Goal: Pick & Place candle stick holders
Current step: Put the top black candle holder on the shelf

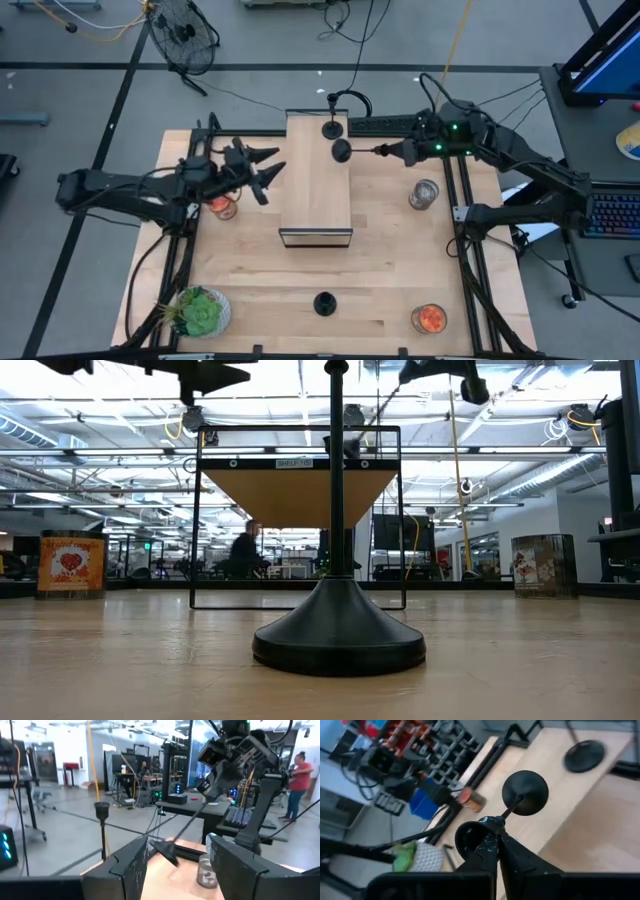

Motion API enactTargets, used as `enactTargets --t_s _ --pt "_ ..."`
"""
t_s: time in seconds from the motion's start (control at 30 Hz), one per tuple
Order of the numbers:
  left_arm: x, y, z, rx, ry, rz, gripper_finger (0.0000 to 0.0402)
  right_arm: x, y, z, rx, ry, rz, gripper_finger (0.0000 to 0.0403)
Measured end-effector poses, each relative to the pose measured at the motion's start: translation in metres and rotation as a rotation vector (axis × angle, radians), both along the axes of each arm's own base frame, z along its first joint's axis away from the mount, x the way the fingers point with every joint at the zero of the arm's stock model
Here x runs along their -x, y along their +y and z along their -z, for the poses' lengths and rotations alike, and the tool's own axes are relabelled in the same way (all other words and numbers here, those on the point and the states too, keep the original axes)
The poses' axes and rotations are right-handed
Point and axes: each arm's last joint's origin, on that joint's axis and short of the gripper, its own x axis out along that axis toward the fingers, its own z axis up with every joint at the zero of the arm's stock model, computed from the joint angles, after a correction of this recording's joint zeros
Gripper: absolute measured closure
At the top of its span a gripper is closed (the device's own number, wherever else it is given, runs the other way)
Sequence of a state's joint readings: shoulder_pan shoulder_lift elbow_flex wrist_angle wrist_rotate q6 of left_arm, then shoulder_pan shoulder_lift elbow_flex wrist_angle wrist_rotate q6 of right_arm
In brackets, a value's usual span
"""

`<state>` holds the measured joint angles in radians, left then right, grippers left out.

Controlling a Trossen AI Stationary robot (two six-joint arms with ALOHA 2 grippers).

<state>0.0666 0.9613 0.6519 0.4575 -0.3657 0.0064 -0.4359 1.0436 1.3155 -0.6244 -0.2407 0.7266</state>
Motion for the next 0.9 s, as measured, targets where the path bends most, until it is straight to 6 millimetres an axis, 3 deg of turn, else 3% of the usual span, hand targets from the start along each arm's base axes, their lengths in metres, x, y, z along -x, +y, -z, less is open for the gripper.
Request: enactTargets --t_s 0.2,0.5,0.7,0.9 --pt "-0.02 0.001 -0.017 -0.036 0.043 0.021 0.0192 -0.014 0.001 0.004 -0.036 -0.01 -0.071 0.0403" --pt "-0.06 0.002 -0.049 -0.044 0.346 0.058 0.0192 -0.038 -0.005 0.005 -0.041 -0.096 -0.205 0.0403" --pt "-0.082 0.003 -0.074 -0.06 0.426 0.094 0.0192 -0.048 -0.008 0.009 -0.023 -0.11 -0.255 0.0403" --pt "-0.109 0.0 -0.078 -0.087 0.529 0.131 0.0192 -0.056 -0.011 0.011 -0.009 -0.127 -0.296 0.0403"
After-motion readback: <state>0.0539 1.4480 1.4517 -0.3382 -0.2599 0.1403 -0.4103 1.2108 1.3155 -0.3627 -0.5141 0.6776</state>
